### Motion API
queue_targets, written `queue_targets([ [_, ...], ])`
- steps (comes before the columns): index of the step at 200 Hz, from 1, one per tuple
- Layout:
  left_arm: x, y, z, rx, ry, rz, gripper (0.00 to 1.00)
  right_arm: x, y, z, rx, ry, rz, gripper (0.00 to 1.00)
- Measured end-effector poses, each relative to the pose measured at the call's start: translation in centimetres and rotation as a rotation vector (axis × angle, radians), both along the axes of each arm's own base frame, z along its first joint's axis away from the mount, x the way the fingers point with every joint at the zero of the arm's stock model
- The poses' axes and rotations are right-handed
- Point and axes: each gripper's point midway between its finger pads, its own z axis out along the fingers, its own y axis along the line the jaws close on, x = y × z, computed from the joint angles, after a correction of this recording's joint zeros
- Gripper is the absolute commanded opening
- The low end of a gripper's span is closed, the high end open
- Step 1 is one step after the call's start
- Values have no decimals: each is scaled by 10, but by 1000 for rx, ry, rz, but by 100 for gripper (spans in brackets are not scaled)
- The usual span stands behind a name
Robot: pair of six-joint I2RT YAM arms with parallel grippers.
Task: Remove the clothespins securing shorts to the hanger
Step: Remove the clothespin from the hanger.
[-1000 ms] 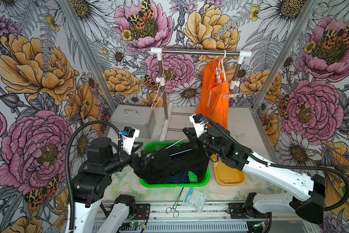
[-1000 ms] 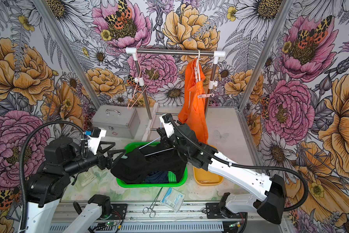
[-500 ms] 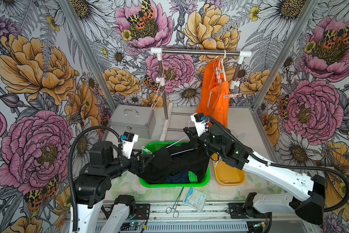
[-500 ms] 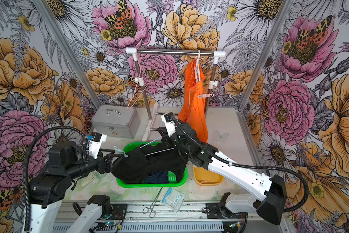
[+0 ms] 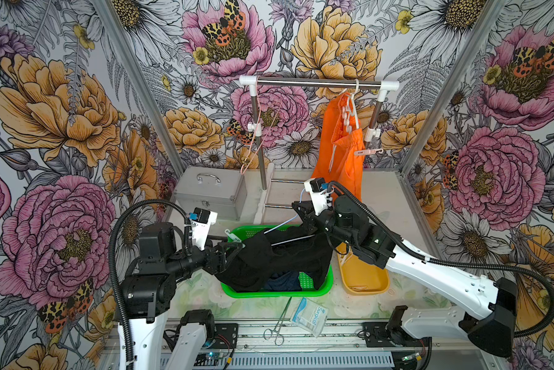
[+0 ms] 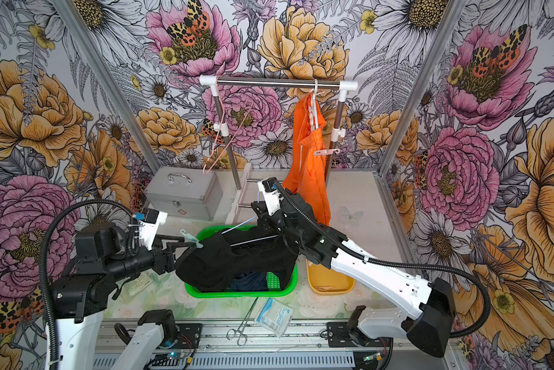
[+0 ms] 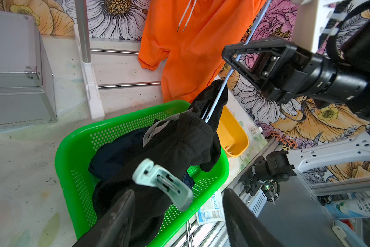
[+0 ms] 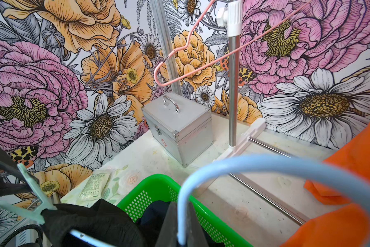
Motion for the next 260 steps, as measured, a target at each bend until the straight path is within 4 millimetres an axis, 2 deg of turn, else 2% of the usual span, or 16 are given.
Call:
queue_targets([
  [34, 6, 1, 3, 6, -19, 7, 70, 2, -3, -3, 1, 22, -7, 0],
  [67, 16, -1, 13, 0, -111, -3, 70, 7, -10, -10, -10, 54, -22, 0],
  [131, 30, -22, -1, -47, -229, -92, 73, 8, -14, -16, -7, 99, -10, 0],
  [199, 38, -31, 3, -86, -333, -141, 67, 14, -21, -15, 8, 125, -12, 0],
  [227, 36, -32, 3, -104, -350, -144, 57, 15, -23, -15, 10, 130, -12, 0],
  [260, 42, -29, 5, -133, -356, -138, 56, 15, -23, -15, 13, 133, -6, 0],
])
